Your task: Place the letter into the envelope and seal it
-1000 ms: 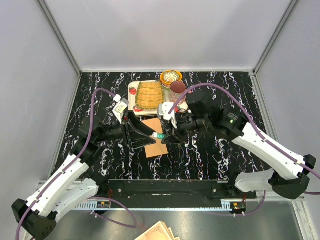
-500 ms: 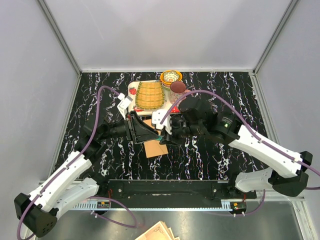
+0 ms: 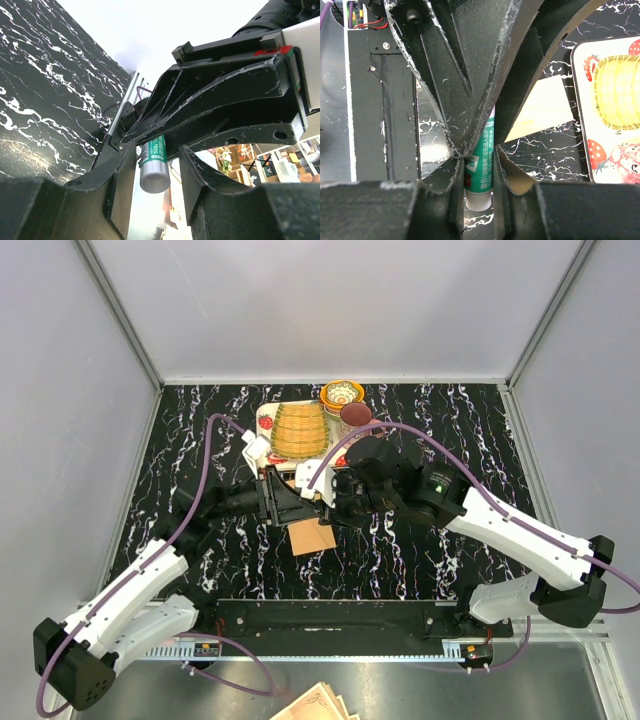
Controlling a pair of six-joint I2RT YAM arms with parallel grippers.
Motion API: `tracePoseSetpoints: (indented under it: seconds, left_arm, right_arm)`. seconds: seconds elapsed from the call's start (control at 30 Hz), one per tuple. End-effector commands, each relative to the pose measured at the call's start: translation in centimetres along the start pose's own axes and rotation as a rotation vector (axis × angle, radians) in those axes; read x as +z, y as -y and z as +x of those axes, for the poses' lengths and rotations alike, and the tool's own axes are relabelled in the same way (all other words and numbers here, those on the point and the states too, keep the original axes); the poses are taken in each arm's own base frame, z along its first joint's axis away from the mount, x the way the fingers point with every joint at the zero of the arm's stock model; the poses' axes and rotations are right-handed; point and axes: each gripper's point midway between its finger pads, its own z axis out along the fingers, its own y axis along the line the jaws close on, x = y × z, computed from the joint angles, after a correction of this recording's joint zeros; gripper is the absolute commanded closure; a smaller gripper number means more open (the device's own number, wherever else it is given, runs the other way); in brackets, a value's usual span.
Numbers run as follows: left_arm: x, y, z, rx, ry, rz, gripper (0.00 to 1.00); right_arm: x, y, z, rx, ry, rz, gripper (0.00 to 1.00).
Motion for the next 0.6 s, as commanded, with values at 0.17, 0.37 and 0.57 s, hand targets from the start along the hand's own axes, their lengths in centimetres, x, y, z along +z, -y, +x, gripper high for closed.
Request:
tracePoseSetpoints:
  seconds: [0.17, 0.37, 0.57]
  left_arm:
    - [-0.3, 0.6, 0.1, 0.002, 0.001, 0.015, 0.66]
    - [0.0, 0.5, 0.0, -0.007, 0.0, 0.026, 0.9]
    - [-0.7, -1.1, -0.4, -0.016, 0.035, -0.02, 1.0]
  right_arm:
    - [-1.1, 0.5, -2.4, -0.02, 0.075, 0.032, 1.0]
    - [-1.0, 0.6, -2.5, -0.029, 0.073, 0.034, 1.0]
    - [-1.4, 1.4, -2.4, 0.09, 0.061, 0.081, 0.3]
